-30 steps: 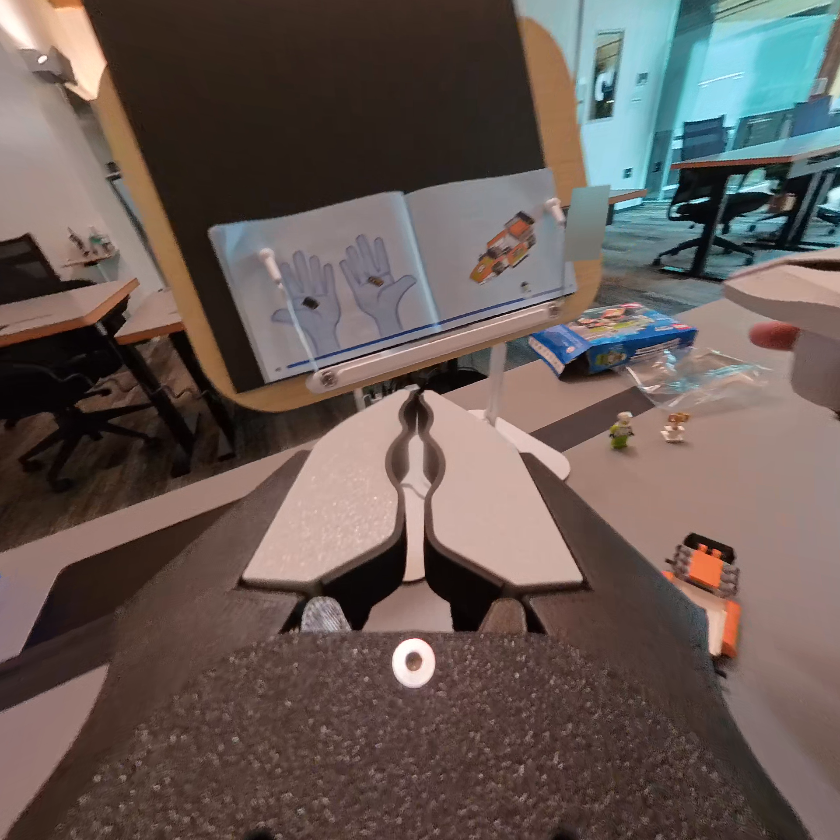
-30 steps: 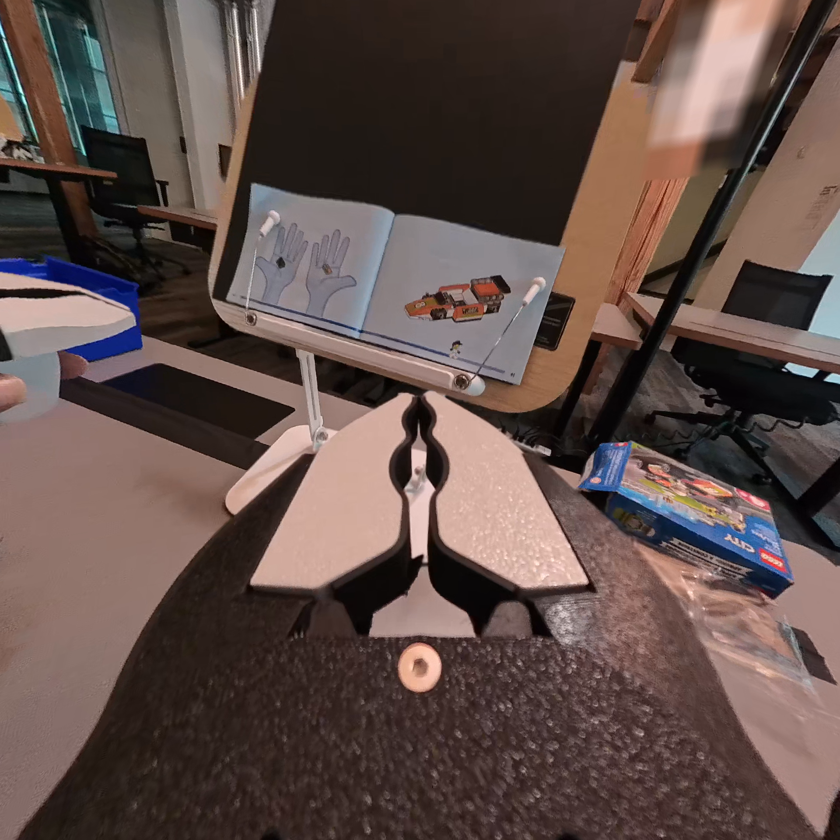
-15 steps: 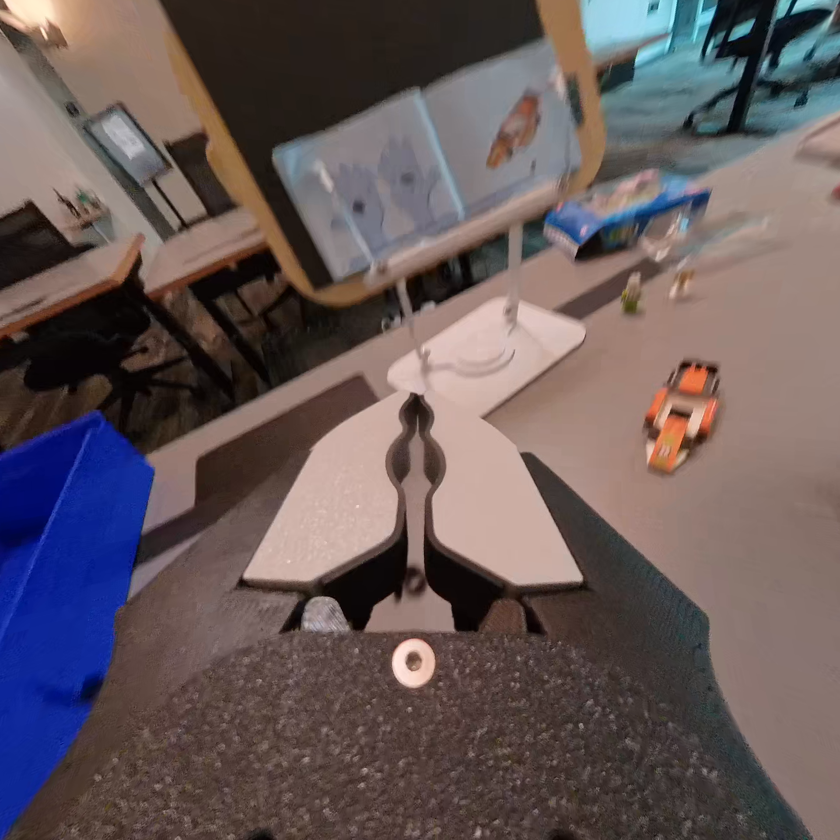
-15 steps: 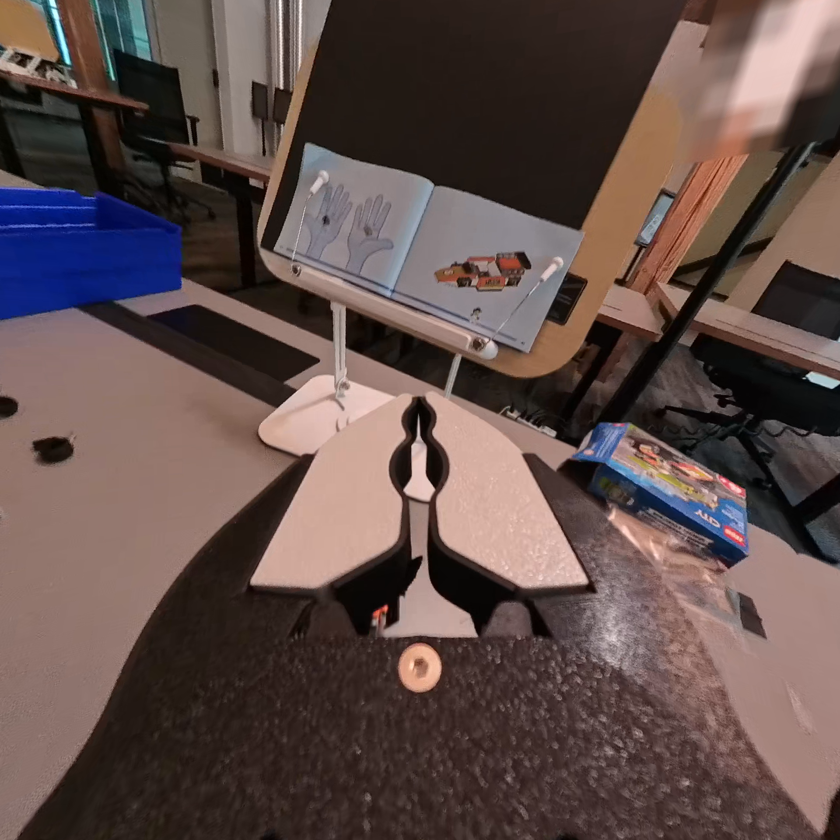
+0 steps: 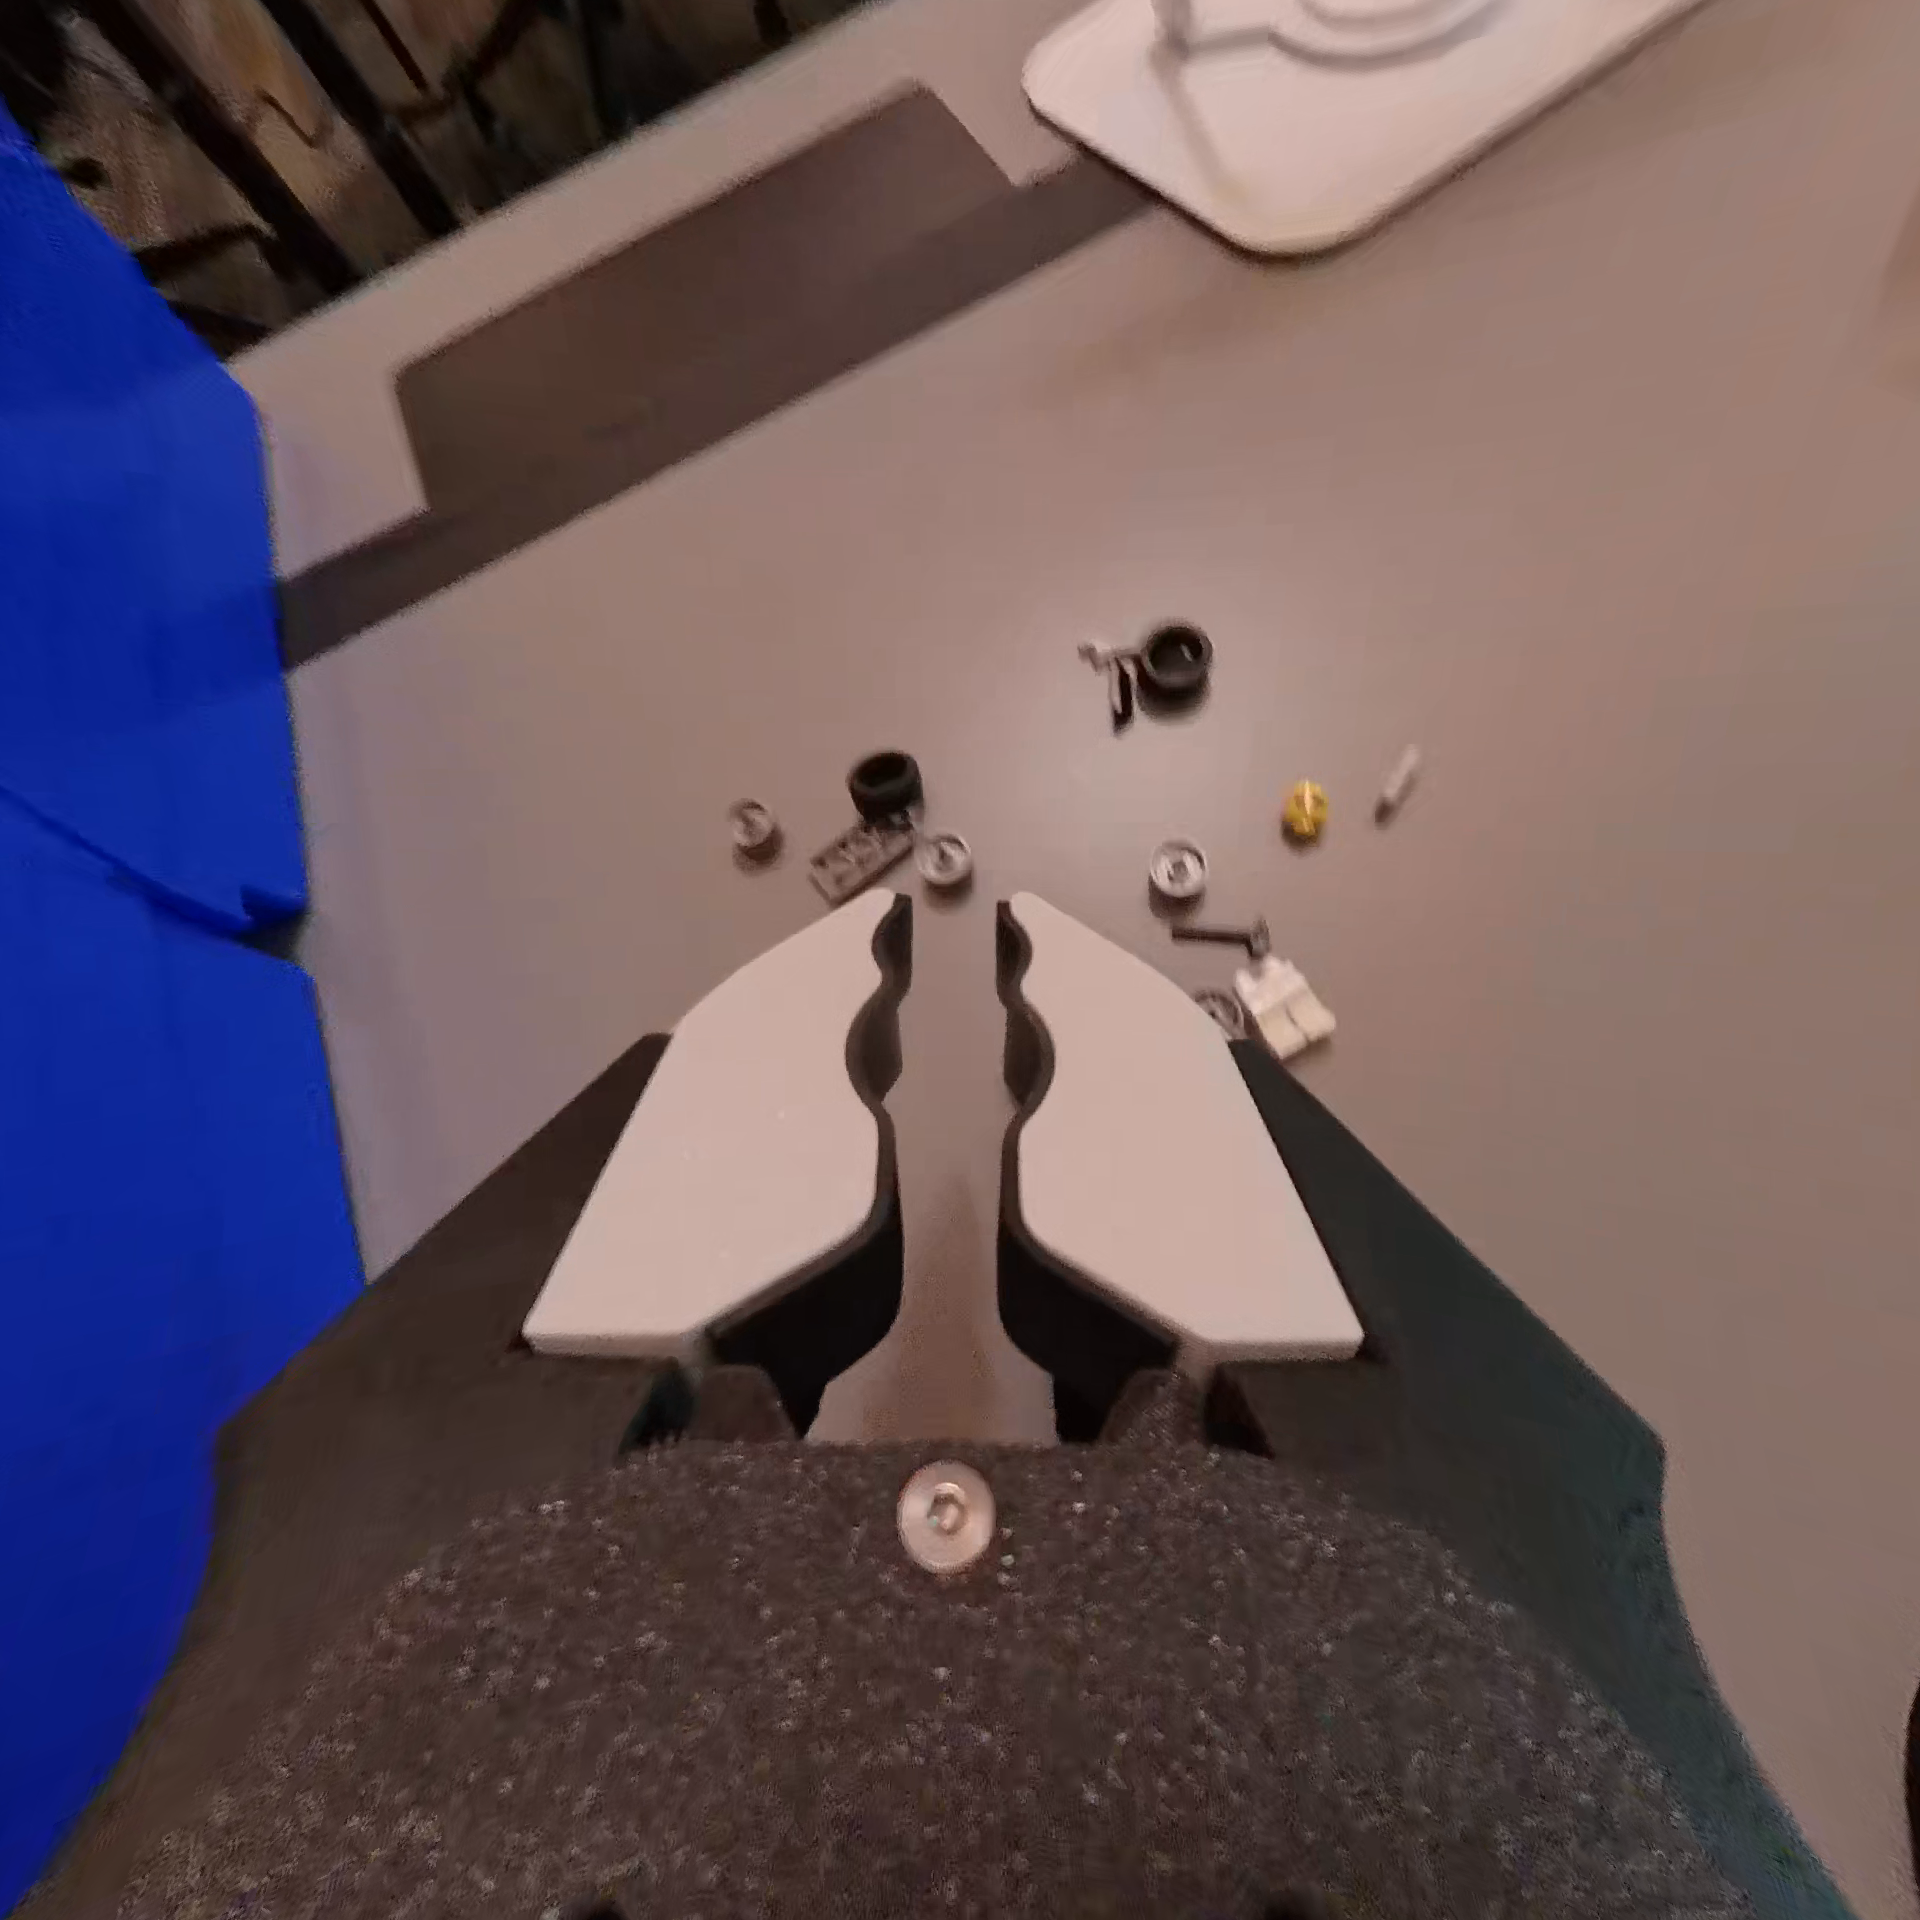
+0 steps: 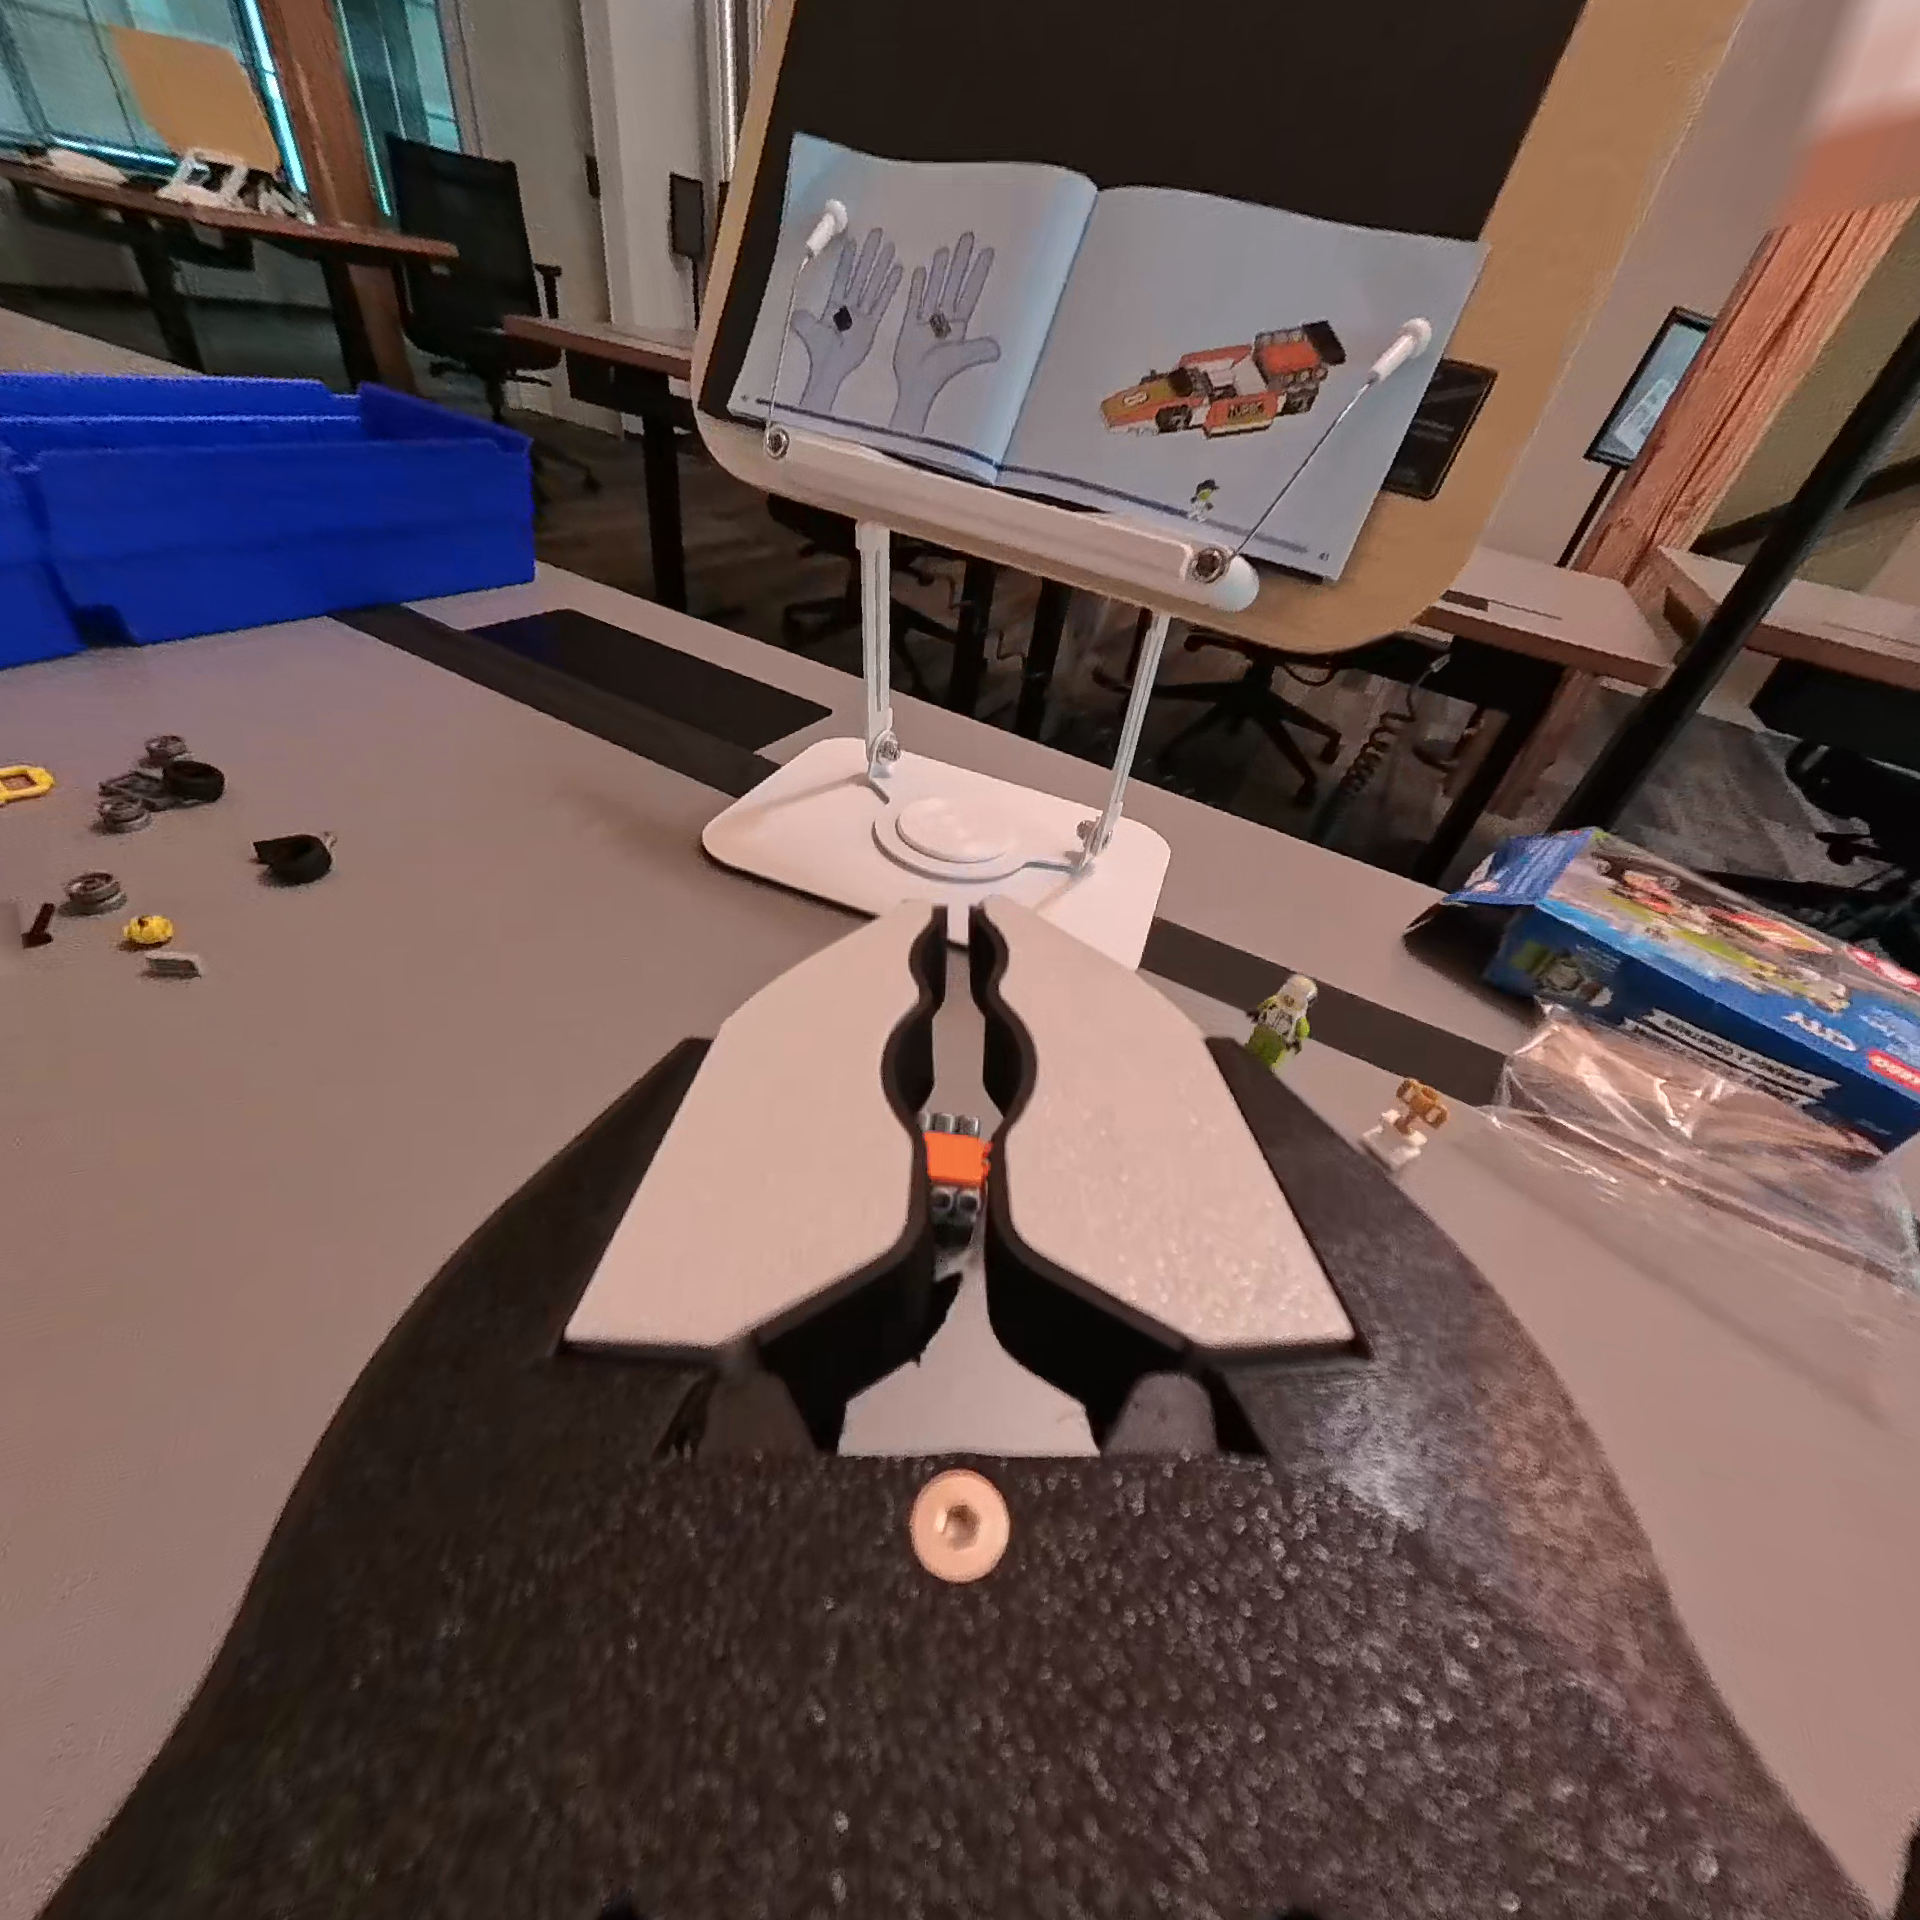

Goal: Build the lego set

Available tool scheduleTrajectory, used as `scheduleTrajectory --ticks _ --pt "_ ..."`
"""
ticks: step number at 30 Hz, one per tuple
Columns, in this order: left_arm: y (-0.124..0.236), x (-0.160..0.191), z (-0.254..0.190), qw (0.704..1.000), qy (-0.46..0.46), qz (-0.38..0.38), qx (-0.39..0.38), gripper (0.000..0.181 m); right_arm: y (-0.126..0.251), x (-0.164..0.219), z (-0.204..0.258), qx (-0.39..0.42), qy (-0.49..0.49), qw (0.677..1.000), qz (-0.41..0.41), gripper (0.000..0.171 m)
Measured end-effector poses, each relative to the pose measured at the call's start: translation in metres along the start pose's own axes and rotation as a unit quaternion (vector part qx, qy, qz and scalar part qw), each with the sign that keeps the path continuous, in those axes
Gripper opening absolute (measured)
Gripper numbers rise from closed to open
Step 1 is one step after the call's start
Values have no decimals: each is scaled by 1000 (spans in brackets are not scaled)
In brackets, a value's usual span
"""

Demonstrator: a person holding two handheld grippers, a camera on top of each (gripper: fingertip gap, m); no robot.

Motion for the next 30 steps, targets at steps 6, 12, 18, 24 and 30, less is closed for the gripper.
scheduleTrajectory --ticks 6,12,18,24,30 --pt "-4 33 -30 994 -33 40 93 12 -7 17 7 -14 7 999 28 2" --pt "-28 12 -44 985 -124 59 104 10 -14 27 15 -29 18 998 48 1" --pt "-73 -14 -50 982 -133 77 111 12 -13 27 15 -32 26 998 51 1" --pt "-95 -19 -59 979 -113 107 129 9 -11 25 15 -34 32 998 49 1" --pt "-96 -20 -60 978 -115 109 133 3 -12 27 18 -43 31 997 53 1"
Point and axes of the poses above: each gripper's, where its closed fingertips meet, y back along the fingers, x out of its underside, z = x × y across the jaws, the point moved 4 cm from there along y, back along the fingers, and after that the axes turned 15 degrees about -x, right-handed, at the moved point
